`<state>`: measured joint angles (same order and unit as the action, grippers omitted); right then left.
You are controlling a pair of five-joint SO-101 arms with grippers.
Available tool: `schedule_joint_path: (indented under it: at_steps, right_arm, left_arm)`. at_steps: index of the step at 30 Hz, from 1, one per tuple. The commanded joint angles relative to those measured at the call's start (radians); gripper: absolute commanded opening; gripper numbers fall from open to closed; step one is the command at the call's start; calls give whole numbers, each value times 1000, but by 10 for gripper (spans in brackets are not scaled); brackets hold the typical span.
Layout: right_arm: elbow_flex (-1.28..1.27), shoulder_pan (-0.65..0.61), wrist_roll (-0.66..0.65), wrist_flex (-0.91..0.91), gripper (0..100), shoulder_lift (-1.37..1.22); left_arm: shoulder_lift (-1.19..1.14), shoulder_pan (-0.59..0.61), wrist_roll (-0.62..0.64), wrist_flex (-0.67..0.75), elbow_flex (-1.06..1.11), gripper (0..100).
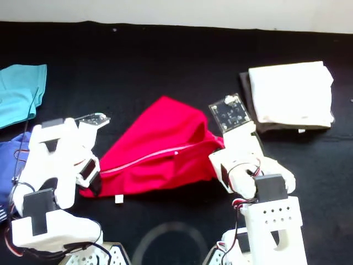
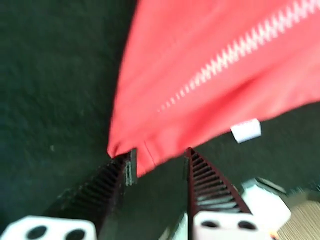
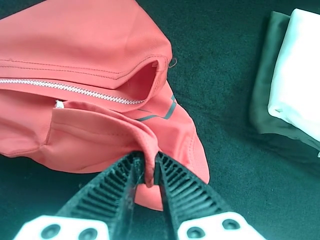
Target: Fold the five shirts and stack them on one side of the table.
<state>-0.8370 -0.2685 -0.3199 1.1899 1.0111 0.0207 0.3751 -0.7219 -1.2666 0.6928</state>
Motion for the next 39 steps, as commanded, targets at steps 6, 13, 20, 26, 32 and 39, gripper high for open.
schedule_joint_path:
  at_steps: [6, 13, 20, 26, 32, 39]
  right_arm:
    - [-2, 13, 9, -2, 6, 18]
    - [-2, 12, 8, -4, 6, 18]
    - [-2, 12, 8, -4, 6, 18]
    - [-4, 13, 8, -4, 6, 16]
    - [-4, 15, 8, -5, 6, 16]
    - [5, 133, 9, -203, 6, -1]
  left_arm:
    - [27, -18, 95, 144, 7, 165]
    - [-70, -38, 123, 201, -27, 202]
    - [-265, -70, 153, 35, -209, 199]
    - [-438, -166, 153, -103, -395, 46]
    - [-496, -189, 160, -187, -545, 9]
    - [-392, -189, 226, -388, -814, 9]
